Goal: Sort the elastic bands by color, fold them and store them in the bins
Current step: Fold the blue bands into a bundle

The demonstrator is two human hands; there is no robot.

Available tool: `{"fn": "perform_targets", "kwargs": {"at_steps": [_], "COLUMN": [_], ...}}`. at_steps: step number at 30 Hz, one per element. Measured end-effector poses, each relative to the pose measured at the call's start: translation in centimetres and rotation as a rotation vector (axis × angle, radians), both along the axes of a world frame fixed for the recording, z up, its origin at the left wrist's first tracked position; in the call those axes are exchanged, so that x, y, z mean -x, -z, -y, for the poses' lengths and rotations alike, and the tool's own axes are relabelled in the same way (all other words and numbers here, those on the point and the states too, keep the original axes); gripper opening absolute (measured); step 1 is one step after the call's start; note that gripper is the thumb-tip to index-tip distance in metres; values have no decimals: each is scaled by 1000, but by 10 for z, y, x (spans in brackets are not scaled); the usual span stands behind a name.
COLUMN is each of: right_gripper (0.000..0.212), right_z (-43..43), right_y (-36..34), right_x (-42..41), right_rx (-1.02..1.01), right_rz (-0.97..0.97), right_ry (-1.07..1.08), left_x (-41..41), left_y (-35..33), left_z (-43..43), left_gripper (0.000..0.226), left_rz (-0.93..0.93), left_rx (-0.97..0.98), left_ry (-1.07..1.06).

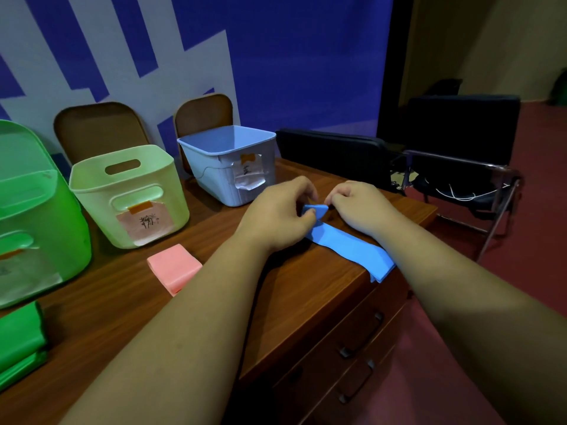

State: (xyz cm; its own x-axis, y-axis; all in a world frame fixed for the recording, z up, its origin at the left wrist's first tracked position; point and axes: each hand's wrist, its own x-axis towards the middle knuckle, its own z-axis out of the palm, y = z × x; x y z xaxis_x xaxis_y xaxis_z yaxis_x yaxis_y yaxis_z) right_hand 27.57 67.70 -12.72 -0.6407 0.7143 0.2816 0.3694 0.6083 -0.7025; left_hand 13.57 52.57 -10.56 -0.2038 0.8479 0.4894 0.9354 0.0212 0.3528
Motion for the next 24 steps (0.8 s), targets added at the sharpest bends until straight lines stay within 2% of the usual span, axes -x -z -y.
{"fn": "perform_targets", "kwargs": {"at_steps": [4,6,8,11,12,16,20,24], "right_gripper": [31,31,31,32,33,32,32,32], "right_z": [0,-1,-1,-2,-1,1,1,-1], "right_y": [-2,-1,0,0,0,-1,-1,2], "right_x": [0,0,0,1,1,2,1,3], "right_rx": [3,16,24,14,10,-21,-37,-49], "right_rz": [0,-9,-18,-22,-14,21,30,32], "right_ry": [26,21,20,41,52,69,60,58], "left_x": [-2,-4,-4,1,5,16,15,12], "left_y": [-2,-2,-1,-2,-1,7,7,8], "left_z": [0,1,1,-2,-3,-2,-2,-5], "left_gripper": [24,22,23,21,19,41,25,25], "left_rz": [-69,-41,48,122,137,124,184,218], "left_rx": [116,114,14,-102,-77,231,229,236], "left_ry": [85,101,32,-197,-261,-404,-331,-300]}}
